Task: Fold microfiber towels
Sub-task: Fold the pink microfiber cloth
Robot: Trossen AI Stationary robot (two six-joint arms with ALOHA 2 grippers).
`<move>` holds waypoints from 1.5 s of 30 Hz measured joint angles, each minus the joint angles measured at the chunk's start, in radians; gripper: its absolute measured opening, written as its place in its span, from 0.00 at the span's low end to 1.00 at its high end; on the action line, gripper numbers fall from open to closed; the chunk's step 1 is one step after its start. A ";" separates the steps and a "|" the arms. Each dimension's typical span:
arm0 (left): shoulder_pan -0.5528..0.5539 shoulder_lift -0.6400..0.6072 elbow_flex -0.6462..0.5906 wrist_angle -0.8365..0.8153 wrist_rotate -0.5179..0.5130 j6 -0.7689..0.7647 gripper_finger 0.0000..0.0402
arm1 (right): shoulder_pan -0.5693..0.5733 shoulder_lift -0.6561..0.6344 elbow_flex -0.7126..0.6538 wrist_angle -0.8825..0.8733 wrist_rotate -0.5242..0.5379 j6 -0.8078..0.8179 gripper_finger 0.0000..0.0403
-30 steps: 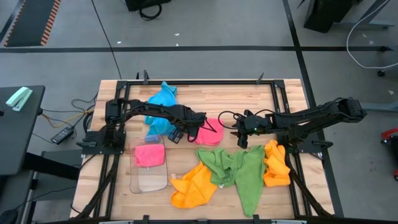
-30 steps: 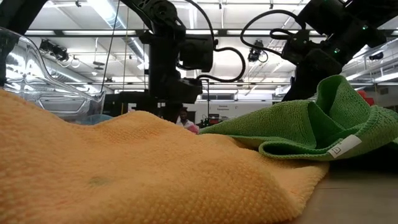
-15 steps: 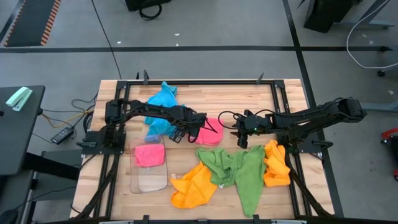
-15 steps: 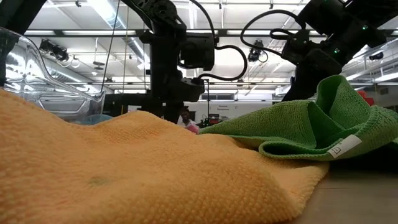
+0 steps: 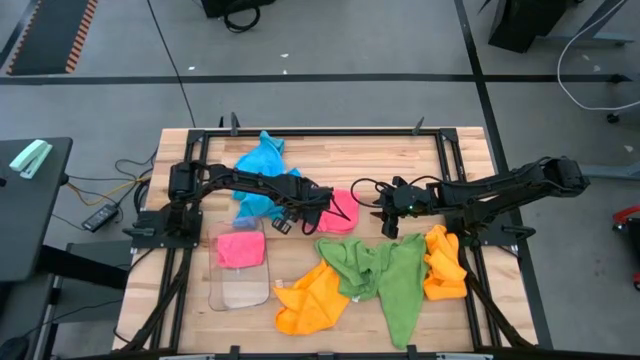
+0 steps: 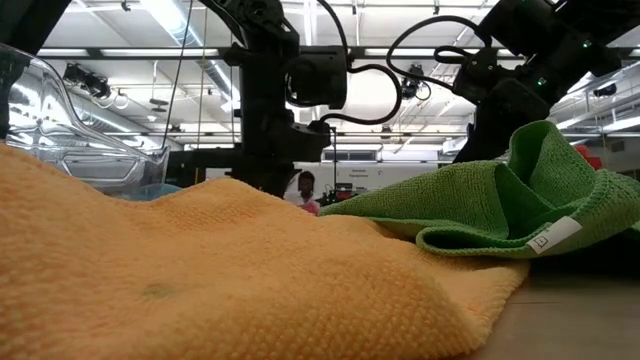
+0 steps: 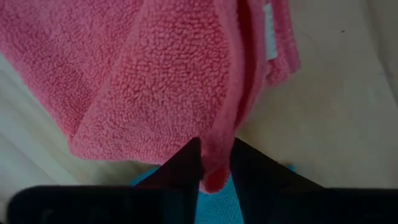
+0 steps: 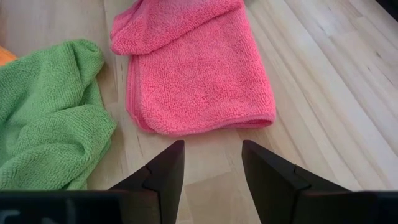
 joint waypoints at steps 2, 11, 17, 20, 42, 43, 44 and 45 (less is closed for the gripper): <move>0.000 0.000 0.000 0.000 0.000 0.000 0.15 | 0.000 0.000 0.000 0.000 0.000 0.000 0.42; -0.014 -0.001 0.000 0.004 0.010 0.066 0.02 | 0.000 0.000 0.000 0.000 0.000 0.000 0.42; -0.015 -0.017 0.002 0.007 -0.025 0.112 0.02 | 0.000 0.000 0.000 0.001 0.000 0.000 0.42; -0.015 -0.017 0.016 -0.003 -0.057 0.153 0.02 | 0.000 0.000 0.000 0.001 0.000 0.000 0.42; -0.038 -0.017 0.043 0.189 -0.201 0.399 0.02 | 0.000 0.000 0.000 -0.002 0.000 -0.012 0.35; -0.038 -0.017 0.043 0.204 -0.201 0.402 0.02 | 0.000 0.000 0.000 -0.002 0.000 -0.012 0.35; -0.038 -0.017 0.043 0.222 -0.201 0.403 0.02 | 0.000 0.000 0.000 -0.002 0.000 -0.012 0.34; -0.038 -0.017 0.043 0.241 -0.201 0.403 0.02 | 0.000 0.000 0.000 -0.002 0.000 -0.012 0.34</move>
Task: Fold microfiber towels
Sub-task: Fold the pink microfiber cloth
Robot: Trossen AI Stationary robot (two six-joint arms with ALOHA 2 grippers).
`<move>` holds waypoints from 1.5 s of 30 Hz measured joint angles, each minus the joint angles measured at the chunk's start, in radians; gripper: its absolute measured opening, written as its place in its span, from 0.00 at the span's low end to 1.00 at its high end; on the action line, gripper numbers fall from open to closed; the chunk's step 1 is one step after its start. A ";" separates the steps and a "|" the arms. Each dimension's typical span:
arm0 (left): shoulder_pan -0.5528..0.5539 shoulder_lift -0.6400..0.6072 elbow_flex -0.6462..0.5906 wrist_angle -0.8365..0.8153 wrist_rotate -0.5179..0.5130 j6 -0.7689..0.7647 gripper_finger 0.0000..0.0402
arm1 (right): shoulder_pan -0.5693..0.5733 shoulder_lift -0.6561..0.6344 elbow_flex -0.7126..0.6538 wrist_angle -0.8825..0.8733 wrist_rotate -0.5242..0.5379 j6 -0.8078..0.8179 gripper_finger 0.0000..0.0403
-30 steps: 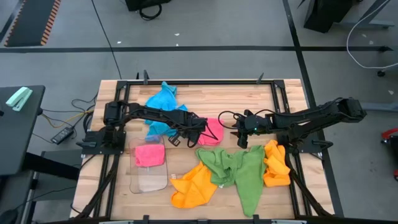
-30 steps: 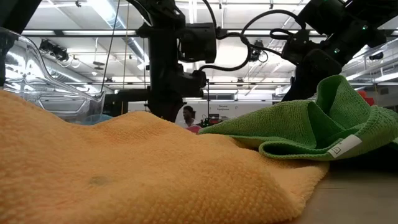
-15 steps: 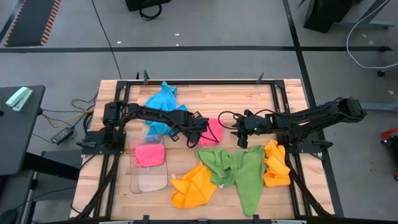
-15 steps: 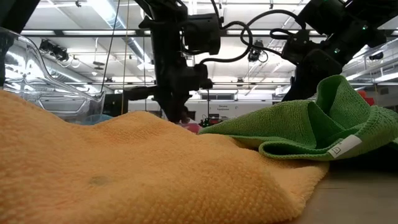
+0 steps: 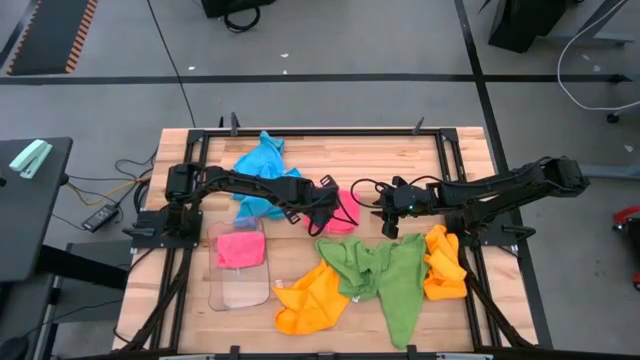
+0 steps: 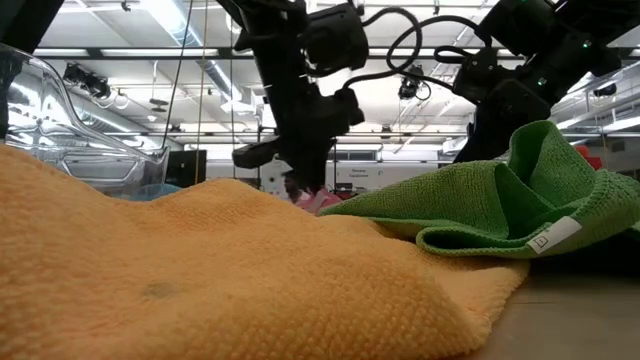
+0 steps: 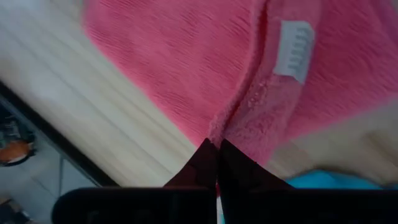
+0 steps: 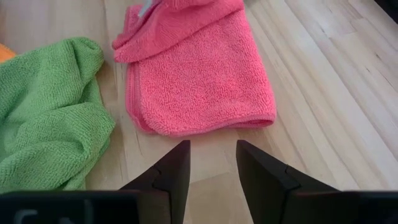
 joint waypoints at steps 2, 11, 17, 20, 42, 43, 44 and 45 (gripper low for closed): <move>0.000 0.000 0.000 0.030 0.000 0.000 0.02 | 0.000 0.000 0.000 0.000 0.000 -0.002 0.34; 0.009 0.009 0.000 0.116 0.085 -0.051 0.02 | 0.000 0.000 0.000 0.001 0.000 0.002 0.34; 0.009 0.031 -0.002 0.166 0.088 -0.063 0.02 | 0.000 0.000 0.000 0.005 0.000 0.005 0.34; 0.009 0.046 -0.001 0.185 0.088 -0.063 0.02 | 0.000 0.000 0.000 0.008 -0.001 0.005 0.34; 0.055 0.071 -0.002 0.276 0.085 -0.029 0.04 | 0.000 0.000 0.000 0.026 -0.005 -0.011 0.34; 0.055 0.071 -0.002 0.273 0.089 -0.028 0.03 | 0.000 0.000 0.000 0.026 -0.005 -0.011 0.34; 0.055 0.076 -0.001 0.273 0.096 -0.027 0.02 | 0.000 0.000 0.000 0.026 -0.005 -0.011 0.34; 0.055 0.080 0.000 0.273 0.103 -0.026 0.02 | 0.000 0.000 0.000 0.026 -0.005 -0.014 0.34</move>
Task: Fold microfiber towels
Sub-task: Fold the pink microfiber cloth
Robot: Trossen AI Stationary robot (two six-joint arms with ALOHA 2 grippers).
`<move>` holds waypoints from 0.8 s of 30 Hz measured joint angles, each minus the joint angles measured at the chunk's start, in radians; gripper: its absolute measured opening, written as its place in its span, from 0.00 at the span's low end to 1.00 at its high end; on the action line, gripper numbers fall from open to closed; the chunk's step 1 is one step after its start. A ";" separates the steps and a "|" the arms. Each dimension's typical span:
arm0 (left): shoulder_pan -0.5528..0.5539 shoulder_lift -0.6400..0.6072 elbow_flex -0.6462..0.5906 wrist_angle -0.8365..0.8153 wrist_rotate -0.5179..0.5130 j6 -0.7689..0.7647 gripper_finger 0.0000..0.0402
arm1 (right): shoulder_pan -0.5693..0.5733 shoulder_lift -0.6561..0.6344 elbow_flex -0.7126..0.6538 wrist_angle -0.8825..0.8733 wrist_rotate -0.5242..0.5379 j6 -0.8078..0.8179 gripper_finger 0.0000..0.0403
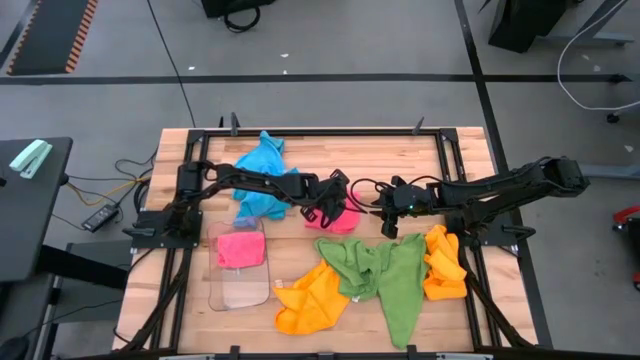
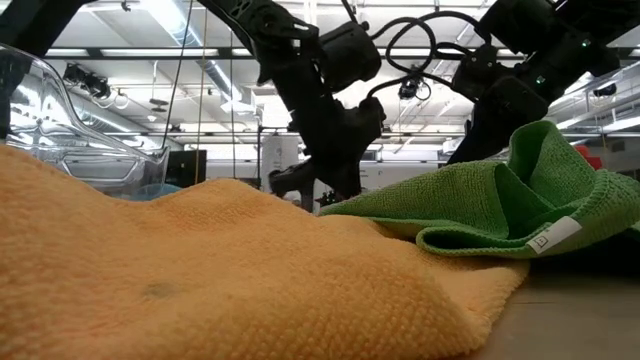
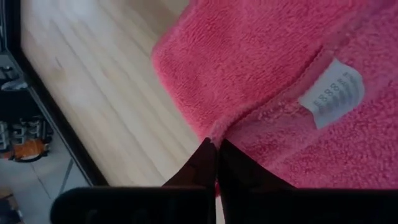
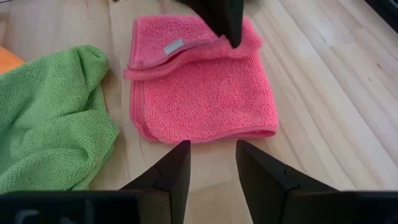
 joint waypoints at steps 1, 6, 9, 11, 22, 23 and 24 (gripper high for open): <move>0.000 0.003 0.000 -0.011 0.006 0.000 0.02 | 0.000 0.000 0.000 0.000 0.000 -0.003 0.34; 0.000 0.023 -0.002 -0.018 0.005 -0.001 0.07 | 0.000 0.000 0.000 0.003 0.000 -0.004 0.34; 0.000 0.029 0.000 -0.001 0.005 -0.015 0.11 | 0.000 0.000 0.000 0.004 0.000 -0.006 0.34; 0.000 0.029 -0.001 0.011 0.009 -0.034 0.14 | 0.000 0.000 0.000 0.005 0.000 -0.006 0.34; 0.001 0.008 -0.002 0.004 0.031 -0.056 0.50 | 0.000 0.000 0.000 -0.002 0.000 -0.006 0.34; 0.003 -0.002 -0.001 0.004 0.032 -0.056 0.51 | 0.000 0.000 0.000 -0.003 0.000 -0.007 0.34; 0.005 -0.012 -0.001 -0.002 0.032 -0.056 0.53 | 0.000 0.000 0.000 -0.003 0.000 -0.007 0.34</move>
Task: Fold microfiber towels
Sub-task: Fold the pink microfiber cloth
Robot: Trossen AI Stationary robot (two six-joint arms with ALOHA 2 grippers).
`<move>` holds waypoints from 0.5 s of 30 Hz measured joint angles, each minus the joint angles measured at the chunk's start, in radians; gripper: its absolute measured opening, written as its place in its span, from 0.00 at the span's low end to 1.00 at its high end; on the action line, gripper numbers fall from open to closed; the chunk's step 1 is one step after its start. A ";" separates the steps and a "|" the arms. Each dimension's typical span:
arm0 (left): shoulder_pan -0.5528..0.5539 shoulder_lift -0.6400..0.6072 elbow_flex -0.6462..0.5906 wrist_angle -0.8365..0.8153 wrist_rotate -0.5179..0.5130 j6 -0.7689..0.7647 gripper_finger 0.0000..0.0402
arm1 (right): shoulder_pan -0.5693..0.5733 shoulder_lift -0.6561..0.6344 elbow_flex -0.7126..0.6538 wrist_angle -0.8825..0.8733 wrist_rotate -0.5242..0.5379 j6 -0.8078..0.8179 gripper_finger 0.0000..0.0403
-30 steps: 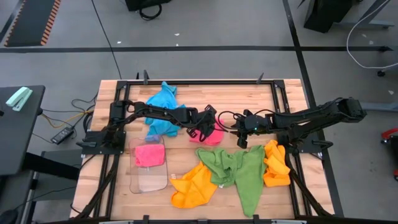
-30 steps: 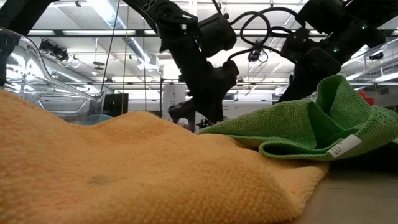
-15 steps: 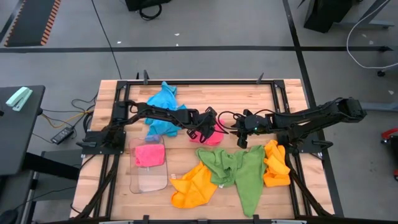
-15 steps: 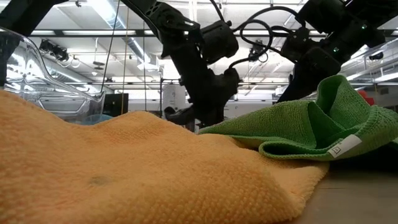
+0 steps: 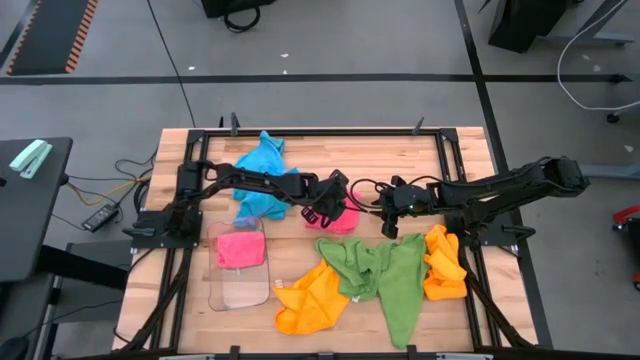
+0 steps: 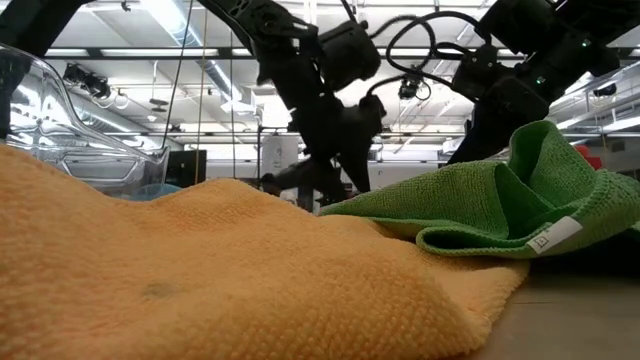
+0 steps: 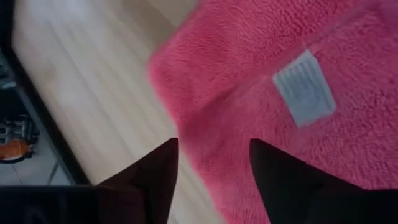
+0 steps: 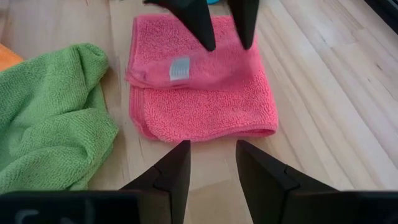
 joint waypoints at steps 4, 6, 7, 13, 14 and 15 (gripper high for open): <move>0.023 -0.037 0.000 -0.029 0.056 -0.034 0.54 | 0.000 0.000 0.000 0.001 0.000 0.000 0.34; 0.041 -0.045 0.000 -0.057 0.129 -0.092 0.53 | 0.000 0.000 0.000 0.001 0.000 0.000 0.34; 0.050 -0.045 0.001 -0.068 0.160 -0.128 0.53 | 0.000 0.000 0.000 0.001 0.000 0.000 0.34; 0.080 -0.037 0.000 -0.137 0.210 -0.301 0.46 | 0.000 0.000 0.000 0.010 0.002 -0.005 0.34; 0.080 -0.037 0.000 -0.133 0.218 -0.325 0.45 | 0.000 0.000 0.000 0.013 0.004 -0.005 0.34; 0.079 -0.036 0.000 -0.126 0.224 -0.345 0.44 | 0.000 0.000 0.000 0.014 0.005 -0.006 0.34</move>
